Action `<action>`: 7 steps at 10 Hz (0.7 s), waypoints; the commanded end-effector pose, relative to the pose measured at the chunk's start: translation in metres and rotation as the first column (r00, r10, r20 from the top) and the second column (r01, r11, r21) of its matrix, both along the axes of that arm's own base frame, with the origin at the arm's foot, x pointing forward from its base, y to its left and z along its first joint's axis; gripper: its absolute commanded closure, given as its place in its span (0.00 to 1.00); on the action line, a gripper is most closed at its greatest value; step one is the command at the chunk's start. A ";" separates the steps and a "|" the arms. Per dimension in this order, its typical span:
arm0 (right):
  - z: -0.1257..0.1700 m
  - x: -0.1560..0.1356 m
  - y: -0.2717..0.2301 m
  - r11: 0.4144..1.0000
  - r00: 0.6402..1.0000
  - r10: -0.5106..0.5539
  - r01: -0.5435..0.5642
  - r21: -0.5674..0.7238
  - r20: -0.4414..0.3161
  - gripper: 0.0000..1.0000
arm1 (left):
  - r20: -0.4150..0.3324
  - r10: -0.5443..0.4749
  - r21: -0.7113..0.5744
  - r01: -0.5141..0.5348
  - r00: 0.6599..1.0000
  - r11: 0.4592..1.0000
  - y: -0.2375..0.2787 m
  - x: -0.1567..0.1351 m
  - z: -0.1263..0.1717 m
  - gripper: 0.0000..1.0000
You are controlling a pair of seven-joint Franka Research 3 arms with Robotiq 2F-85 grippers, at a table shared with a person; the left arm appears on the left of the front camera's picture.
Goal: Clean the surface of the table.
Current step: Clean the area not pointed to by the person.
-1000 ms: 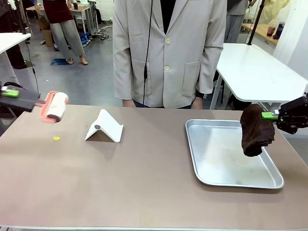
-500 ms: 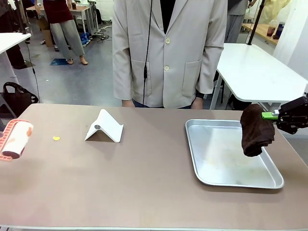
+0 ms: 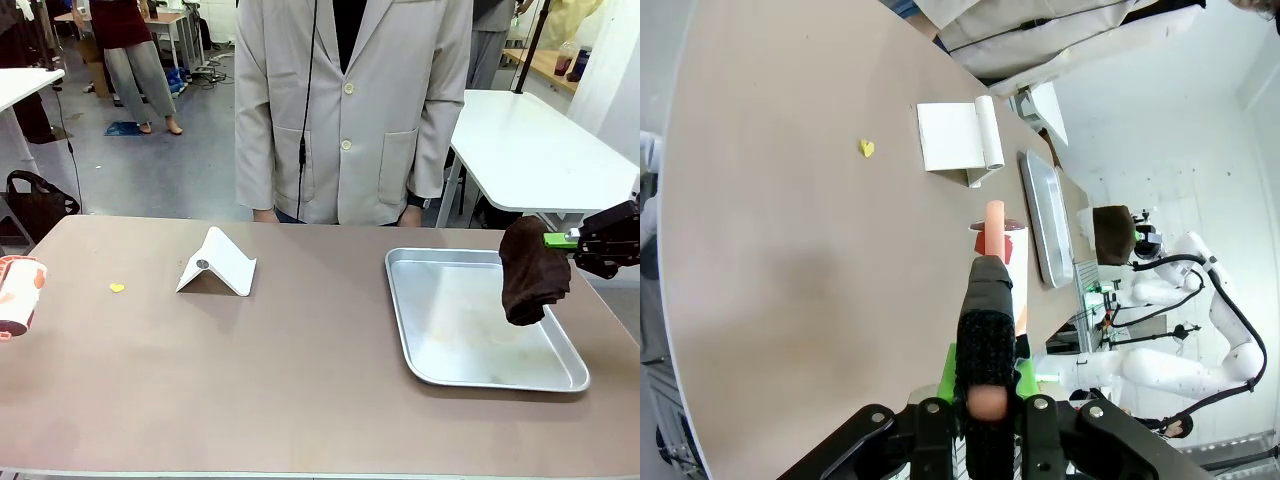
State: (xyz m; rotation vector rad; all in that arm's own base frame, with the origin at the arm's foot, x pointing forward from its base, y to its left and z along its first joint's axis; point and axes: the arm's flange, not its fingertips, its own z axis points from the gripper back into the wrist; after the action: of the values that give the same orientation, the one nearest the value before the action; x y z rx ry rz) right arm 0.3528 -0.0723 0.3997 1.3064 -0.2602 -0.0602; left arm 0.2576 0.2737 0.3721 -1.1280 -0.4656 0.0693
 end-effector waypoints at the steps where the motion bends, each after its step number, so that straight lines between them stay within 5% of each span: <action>1: 0.004 -0.001 -0.001 1.000 1.000 0.000 0.000 0.005 0.013 0.89 | 0.000 -0.012 0.015 0.012 1.000 1.000 -0.004 0.000 0.006 0.77; 3: 0.004 -0.001 -0.001 1.000 1.000 0.000 0.000 0.005 0.013 0.89 | -0.027 0.025 0.024 -0.024 0.999 0.999 -0.004 0.014 0.000 0.77; 7: 0.004 -0.001 -0.001 1.000 1.000 0.000 0.000 0.005 0.013 0.89 | -0.134 0.149 0.108 -0.135 0.980 0.985 -0.013 0.106 -0.001 0.77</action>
State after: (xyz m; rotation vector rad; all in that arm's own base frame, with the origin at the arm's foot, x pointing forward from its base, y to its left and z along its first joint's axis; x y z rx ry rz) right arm 0.3527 -0.0722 0.3997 1.3064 -0.2603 -0.0601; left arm 0.3452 0.2577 0.3698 -0.9915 -0.4340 0.2062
